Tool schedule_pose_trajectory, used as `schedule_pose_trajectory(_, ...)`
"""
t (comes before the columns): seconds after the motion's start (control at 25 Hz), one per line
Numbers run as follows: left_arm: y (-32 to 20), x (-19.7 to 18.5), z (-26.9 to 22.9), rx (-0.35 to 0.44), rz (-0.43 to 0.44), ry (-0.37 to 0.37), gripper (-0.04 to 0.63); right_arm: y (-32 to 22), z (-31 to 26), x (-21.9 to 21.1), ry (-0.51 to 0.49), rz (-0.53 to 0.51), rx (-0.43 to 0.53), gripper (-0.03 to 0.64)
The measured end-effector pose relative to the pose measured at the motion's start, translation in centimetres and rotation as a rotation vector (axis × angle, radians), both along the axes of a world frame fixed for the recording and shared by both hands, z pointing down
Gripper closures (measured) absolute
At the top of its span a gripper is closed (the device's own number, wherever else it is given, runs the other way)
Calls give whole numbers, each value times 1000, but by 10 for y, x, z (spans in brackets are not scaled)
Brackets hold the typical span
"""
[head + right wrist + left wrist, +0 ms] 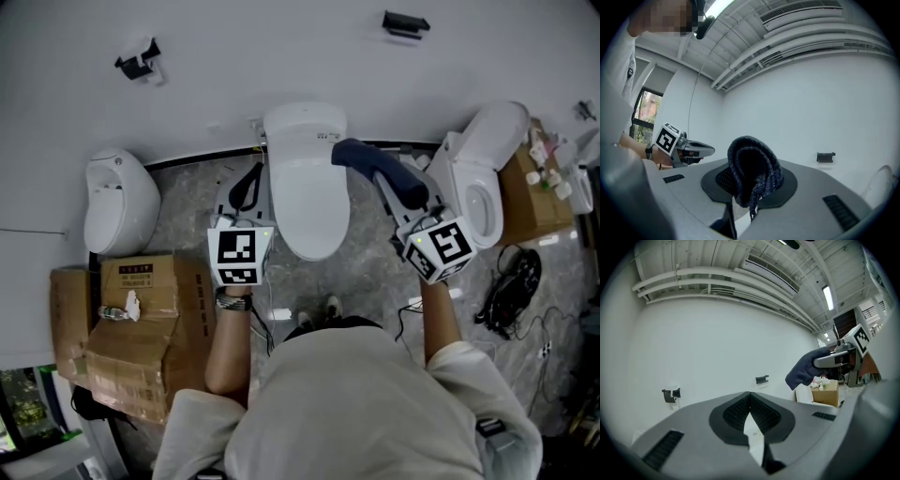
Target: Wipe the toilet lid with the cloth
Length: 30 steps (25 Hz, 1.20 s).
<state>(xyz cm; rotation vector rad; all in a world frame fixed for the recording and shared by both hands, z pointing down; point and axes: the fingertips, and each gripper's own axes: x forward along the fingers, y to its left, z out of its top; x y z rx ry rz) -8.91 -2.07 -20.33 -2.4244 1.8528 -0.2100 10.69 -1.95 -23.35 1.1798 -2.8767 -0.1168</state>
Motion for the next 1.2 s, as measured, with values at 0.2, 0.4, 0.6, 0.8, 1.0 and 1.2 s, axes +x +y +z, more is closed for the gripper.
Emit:
schedule_pose_trajectory(0.2, 15, -8, 0, 35, 22, -19, 597, 16, 1, -13, 10, 22, 1, 532)
schedule_pose_trajectory(0.4, 26, -6, -1, 42, 73, -13, 597, 35, -7, -21, -5, 43, 24, 532)
schedule_pose_trajectory(0.6, 31, -2, -1, 40, 99, 0, 597, 47, -8, -22, -6, 53, 33, 532)
schedule_pose_trajectory(0.8, 27, 7, 2, 60, 114, 13, 597, 43, -2, -17, -8, 61, 34, 532)
schedule_pose_trajectory(1.0, 10, 17, 10, 49, 128, 14, 597, 27, 3, -8, -6, 68, 30, 532)
schedule_pose_trajectory(1.2, -11, 31, 13, 48, 153, -6, 597, 3, 6, 3, -10, 79, 25, 532)
